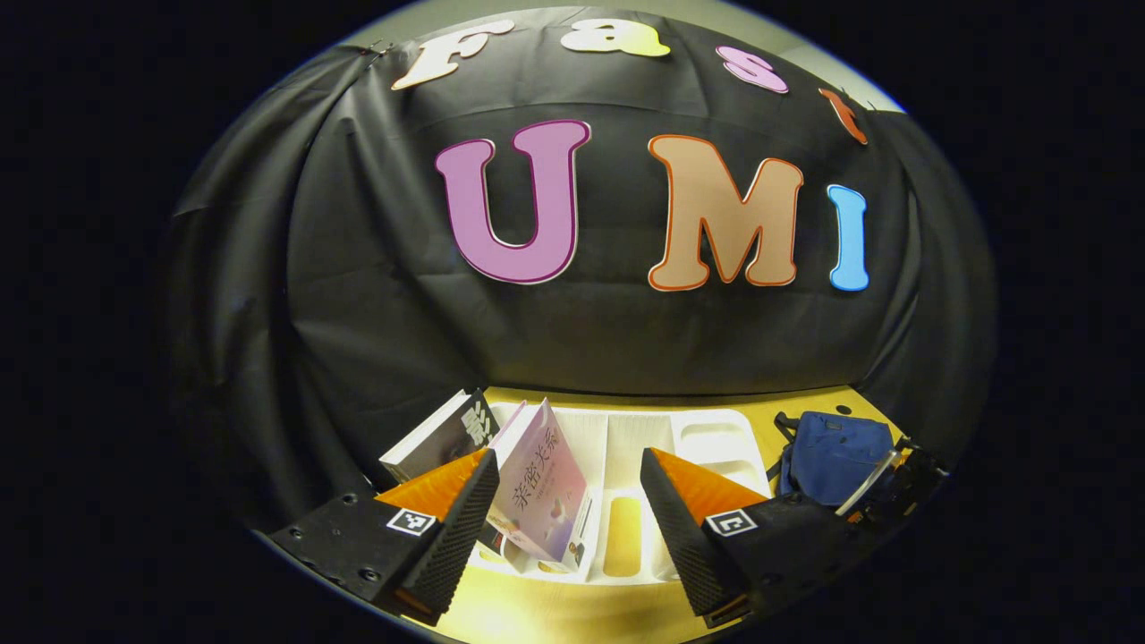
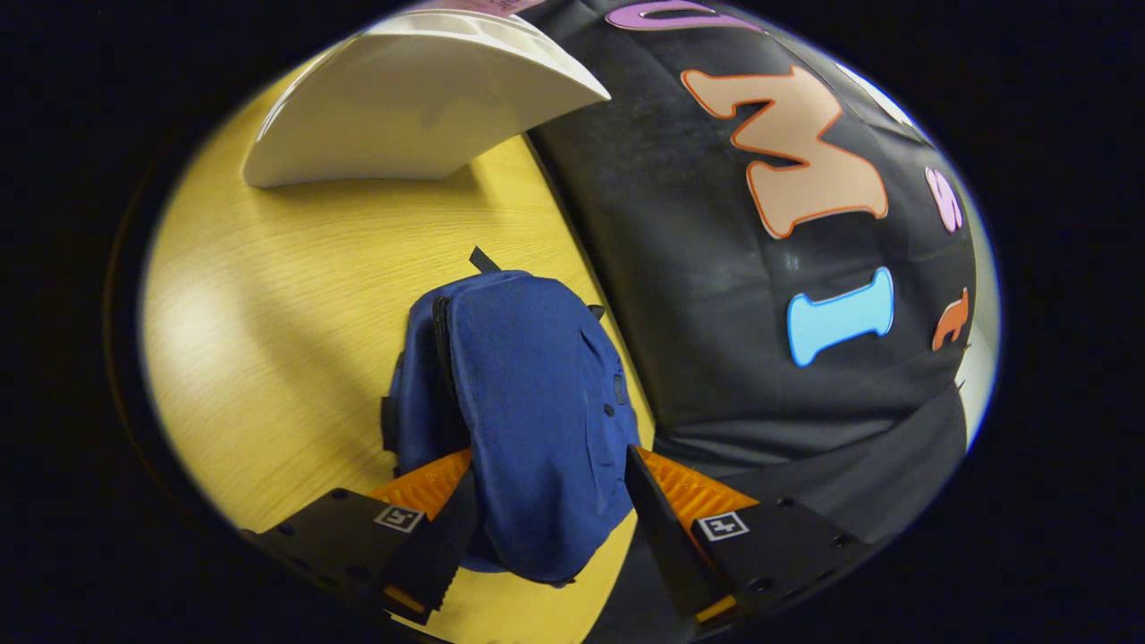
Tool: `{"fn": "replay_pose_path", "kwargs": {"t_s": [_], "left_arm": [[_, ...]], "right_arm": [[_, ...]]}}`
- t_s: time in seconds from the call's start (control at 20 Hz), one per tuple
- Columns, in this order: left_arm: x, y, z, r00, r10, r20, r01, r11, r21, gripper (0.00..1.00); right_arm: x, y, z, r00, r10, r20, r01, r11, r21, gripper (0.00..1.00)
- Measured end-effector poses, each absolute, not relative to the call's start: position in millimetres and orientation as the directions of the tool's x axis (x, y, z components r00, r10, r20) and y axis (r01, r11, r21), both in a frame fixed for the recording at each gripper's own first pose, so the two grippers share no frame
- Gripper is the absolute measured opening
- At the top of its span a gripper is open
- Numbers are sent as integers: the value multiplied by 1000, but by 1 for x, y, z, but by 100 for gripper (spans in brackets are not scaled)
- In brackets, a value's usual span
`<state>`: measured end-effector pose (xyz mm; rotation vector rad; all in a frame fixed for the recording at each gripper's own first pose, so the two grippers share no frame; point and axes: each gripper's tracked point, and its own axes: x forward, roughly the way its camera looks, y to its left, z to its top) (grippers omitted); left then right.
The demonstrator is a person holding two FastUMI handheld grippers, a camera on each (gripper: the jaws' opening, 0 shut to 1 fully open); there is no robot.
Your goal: Open the schoolbag, grab two books from the bookshelf and put them into the schoolbag.
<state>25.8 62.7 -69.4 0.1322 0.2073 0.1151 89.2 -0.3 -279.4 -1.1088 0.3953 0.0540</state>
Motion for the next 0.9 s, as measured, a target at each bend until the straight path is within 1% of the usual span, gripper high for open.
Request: {"fn": "replay_pose_path", "kwargs": {"t_s": [0.1,0.15,0.2,0.25,0.3,0.35,0.45,0.55,0.6,0.65,0.7,0.75,0.8,0.9], "left_arm": [[24,68,-75,968,135,-210,-108,985,136,93],[24,71,-75,967,140,-213,-113,984,135,93],[22,73,-77,966,144,-216,-117,984,132,93],[21,75,-79,964,146,-221,-121,985,126,93],[21,76,-81,962,149,-229,-123,985,123,93],[21,76,-82,961,149,-231,-123,985,123,93],[21,73,-81,963,146,-228,-120,985,127,93],[22,69,-78,966,138,-221,-110,985,132,93],[22,67,-78,966,134,-219,-106,985,135,93],[23,65,-78,967,131,-219,-103,985,135,93],[24,63,-76,968,130,-215,-103,986,134,93],[23,62,-75,969,129,-210,-103,986,133,93],[23,61,-72,971,127,-205,-102,986,131,93],[22,60,-67,973,120,-197,-96,987,126,93]], "right_arm": [[97,-1,-287,926,-169,-337,-234,442,-866,95],[103,-4,-286,930,-179,-321,-219,430,-876,100],[109,-6,-286,933,-192,-305,-202,421,-884,100],[117,-10,-288,935,-209,-287,-184,406,-895,95],[126,-12,-294,934,-219,-282,-180,395,-901,100],[131,-11,-299,932,-214,-291,-189,397,-898,99],[132,-8,-302,930,-206,-304,-202,404,-892,70],[127,-5,-295,937,-198,-287,-191,396,-898,41],[134,-7,-295,940,-188,-286,-195,391,-900,27],[132,-8,-296,929,-171,-327,-235,409,-882,13],[131,-9,-297,921,-160,-354,-259,425,-867,10],[133,-10,-297,913,-146,-382,-284,446,-849,13],[133,-11,-300,900,-134,-416,-311,471,-825,10],[133,-12,-293,888,-121,-443,-334,493,-803,12]]}}
